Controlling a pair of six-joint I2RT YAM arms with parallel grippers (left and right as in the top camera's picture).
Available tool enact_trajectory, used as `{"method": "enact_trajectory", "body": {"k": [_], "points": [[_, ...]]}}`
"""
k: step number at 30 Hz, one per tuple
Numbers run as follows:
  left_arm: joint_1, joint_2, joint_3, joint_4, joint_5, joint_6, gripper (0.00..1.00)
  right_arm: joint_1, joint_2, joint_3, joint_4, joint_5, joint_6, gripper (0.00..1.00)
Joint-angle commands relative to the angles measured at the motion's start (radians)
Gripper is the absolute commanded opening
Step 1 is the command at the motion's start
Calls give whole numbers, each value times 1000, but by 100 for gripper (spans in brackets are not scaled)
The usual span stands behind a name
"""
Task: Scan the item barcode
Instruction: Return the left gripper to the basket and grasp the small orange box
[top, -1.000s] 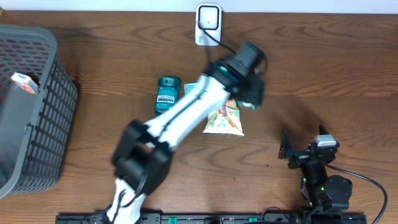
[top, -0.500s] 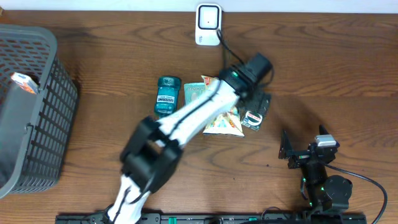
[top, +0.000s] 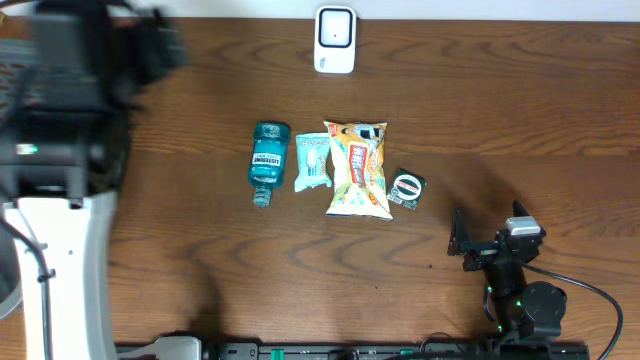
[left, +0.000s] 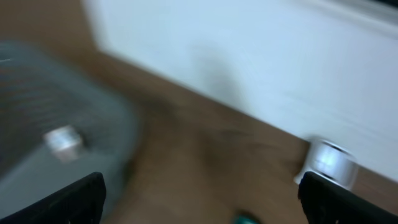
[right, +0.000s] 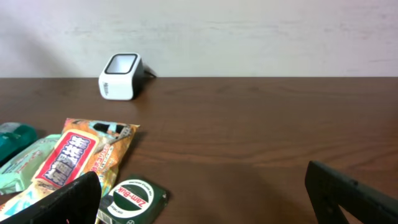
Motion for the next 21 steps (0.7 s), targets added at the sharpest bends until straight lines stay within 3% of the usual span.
{"method": "enact_trajectory", "body": {"k": [1, 4, 11, 21], "points": [[228, 23, -10, -40, -18, -55, 98, 5, -5, -5, 0, 1, -8, 99], [390, 86, -10, -76, 26, -64, 98, 5, -5, -5, 0, 1, -8, 99], [592, 313, -11, -80, 170, -86, 98, 5, -5, -5, 0, 1, -8, 99], [637, 643, -11, 66, 218, -108, 98, 5, -5, -5, 0, 1, -8, 99]]}}
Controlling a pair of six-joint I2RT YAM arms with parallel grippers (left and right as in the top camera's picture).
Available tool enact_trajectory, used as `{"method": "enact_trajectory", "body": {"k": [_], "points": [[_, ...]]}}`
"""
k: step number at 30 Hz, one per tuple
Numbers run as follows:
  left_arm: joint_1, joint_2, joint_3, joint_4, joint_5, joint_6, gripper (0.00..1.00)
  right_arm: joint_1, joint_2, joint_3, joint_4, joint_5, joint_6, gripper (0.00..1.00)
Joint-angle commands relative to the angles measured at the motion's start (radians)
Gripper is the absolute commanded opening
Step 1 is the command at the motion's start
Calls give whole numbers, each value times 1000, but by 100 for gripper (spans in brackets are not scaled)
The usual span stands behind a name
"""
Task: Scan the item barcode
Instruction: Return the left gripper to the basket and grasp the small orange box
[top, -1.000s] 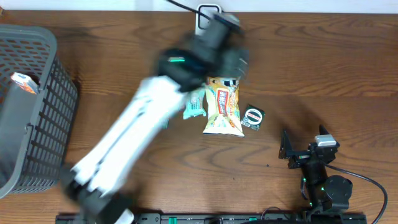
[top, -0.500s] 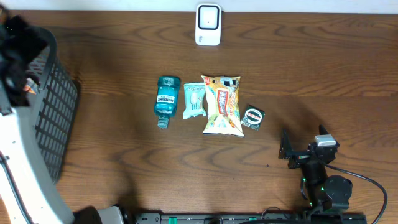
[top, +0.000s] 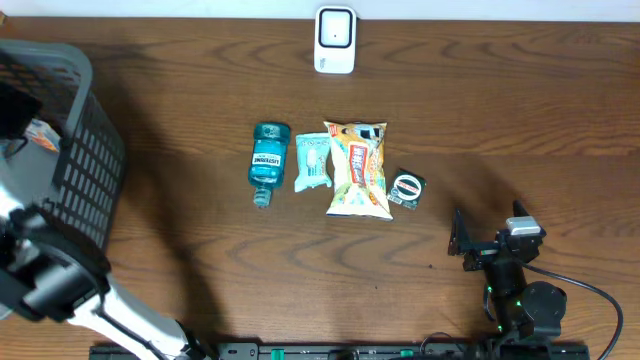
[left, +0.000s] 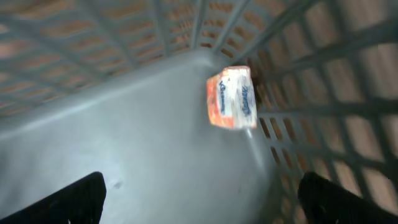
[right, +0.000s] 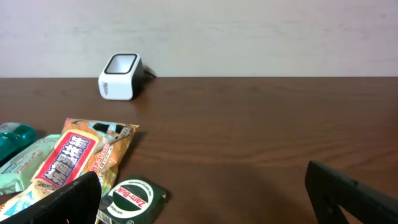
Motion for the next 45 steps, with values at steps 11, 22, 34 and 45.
{"method": "enact_trajectory", "body": {"k": [11, 22, 34, 45], "points": [[-4, 224, -3, 184, 75, -35, 98, 5, -5, -5, 0, 0, -7, 99], [-3, 273, -4, 218, 39, -34, 63, 5, -5, -5, 0, 0, -7, 99], [16, 88, -4, 129, 40, -35, 8, 5, -5, -5, 0, 0, -7, 99], [-74, -482, -4, -98, 218, -110, 7, 5, -5, -5, 0, 0, -7, 99]]}}
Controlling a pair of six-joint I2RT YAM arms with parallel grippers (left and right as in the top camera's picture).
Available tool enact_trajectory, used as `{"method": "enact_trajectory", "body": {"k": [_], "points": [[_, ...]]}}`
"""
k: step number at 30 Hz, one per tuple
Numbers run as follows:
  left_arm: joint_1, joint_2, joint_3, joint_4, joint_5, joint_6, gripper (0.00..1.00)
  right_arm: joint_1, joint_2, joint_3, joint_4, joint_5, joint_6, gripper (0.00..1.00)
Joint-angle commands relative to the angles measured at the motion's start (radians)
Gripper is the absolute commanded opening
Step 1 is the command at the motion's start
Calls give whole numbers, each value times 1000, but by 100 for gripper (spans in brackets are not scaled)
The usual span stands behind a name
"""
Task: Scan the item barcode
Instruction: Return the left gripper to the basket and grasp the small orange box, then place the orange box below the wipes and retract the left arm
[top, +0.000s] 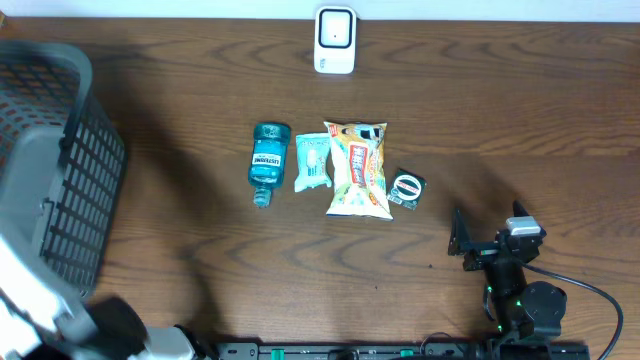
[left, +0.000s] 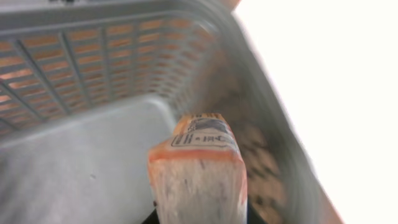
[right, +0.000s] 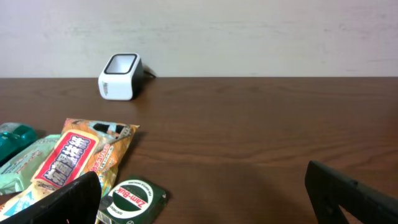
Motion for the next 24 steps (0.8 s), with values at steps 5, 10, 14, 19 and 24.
{"method": "enact_trajectory", "body": {"k": [5, 10, 14, 19, 24], "points": [[-331, -97, -10, -264, 103, -24, 7, 5, -5, -5, 0, 1, -8, 99], [-627, -95, -192, -251, 101, -24, 7, 5, -5, -5, 0, 1, -8, 99], [-812, -95, -393, -167, 102, -71, 8, 5, -5, -5, 0, 1, -8, 99], [-1015, -93, -623, 33, 102, -106, 8, 5, -5, -5, 0, 1, -8, 99], [-1107, -87, -761, 189, 102, -106, 8, 5, -5, -5, 0, 1, -8, 99]]}}
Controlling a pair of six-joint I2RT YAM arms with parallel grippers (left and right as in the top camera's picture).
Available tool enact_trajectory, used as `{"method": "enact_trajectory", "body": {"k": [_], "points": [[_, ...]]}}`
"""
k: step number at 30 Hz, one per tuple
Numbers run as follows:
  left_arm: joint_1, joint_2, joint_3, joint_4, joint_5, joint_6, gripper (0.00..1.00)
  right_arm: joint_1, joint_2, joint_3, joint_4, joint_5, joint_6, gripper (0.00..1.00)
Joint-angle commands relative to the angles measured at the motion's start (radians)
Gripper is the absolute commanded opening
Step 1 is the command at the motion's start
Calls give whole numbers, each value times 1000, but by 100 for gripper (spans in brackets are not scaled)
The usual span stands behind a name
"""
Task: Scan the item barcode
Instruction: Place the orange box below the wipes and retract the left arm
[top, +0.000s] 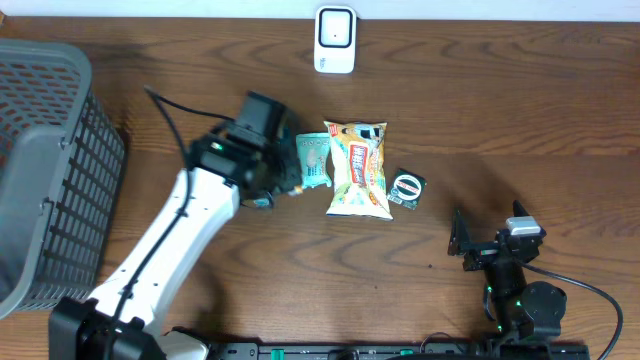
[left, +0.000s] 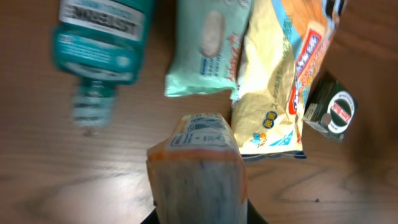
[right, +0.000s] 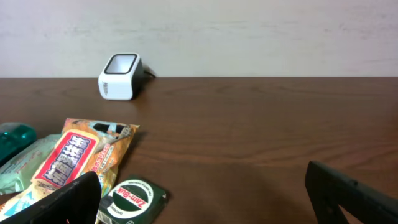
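My left gripper (left: 199, 218) is shut on a small orange-edged box (left: 198, 168), which fills the bottom of the left wrist view. In the overhead view the left gripper (top: 272, 165) hangs over the teal bottle (left: 102, 37) and the box is hidden under it. The white scanner (top: 335, 40) stands at the far edge, also in the right wrist view (right: 120, 76). My right gripper (right: 202, 205) rests open at the near right (top: 487, 232) with nothing between its fingers.
A mint wipes pack (top: 313, 160), a yellow snack bag (top: 358, 170) and a green Zam-Buk box (top: 407, 188) lie in a row mid-table. A grey basket (top: 40, 170) stands at the left edge.
The left gripper, still shut on the box, has gone from inside the basket to above the row of items by the teal bottle. The right arm has not moved.
The left gripper was open and blurred near the basket. Then it was open above the orange box lying in the basket. Then it was shut on the box inside the basket, and now it holds the box over the table's middle.
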Motion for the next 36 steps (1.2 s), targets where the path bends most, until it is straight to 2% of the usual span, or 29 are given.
{"method": "enact_trajectory", "body": {"k": [1, 6, 8, 9, 10, 11, 12, 21, 24, 28, 32, 36], "points": [[-38, 1, -85, 75, -8, -13, 8, 5, -5, -5, 0, 1, -8, 99], [-40, 1, -165, 138, -182, -12, 8, 5, -5, -5, 0, 1, -8, 99], [-40, 1, -165, 161, -191, -8, 38, 5, -5, -5, 0, 1, -8, 99], [-40, 0, -164, 186, -190, -3, 65, 5, -5, -5, 0, 1, -8, 99], [-40, 0, -163, 202, -191, 4, 74, 5, -5, -5, 0, 1, -8, 99], [-40, -2, -158, 221, -191, 20, 92, 5, -5, -5, 0, 1, -8, 99], [-40, -5, -149, 233, -191, 40, 97, 5, -5, -5, 0, 1, -8, 99], [-3, -92, 87, 245, -308, 266, 98, 5, -5, -5, 0, 1, -8, 99], [24, -170, 196, 246, -391, 317, 98, 5, -5, -5, 0, 1, -8, 99], [63, -289, 278, 265, -419, 388, 98, 5, -5, -5, 0, 1, -8, 99], [99, -432, 288, 306, -419, 401, 98, 5, -5, -5, 0, 1, -8, 99], [124, -601, 288, 281, -451, 402, 98, 5, -5, -5, 0, 1, -8, 99]]}}
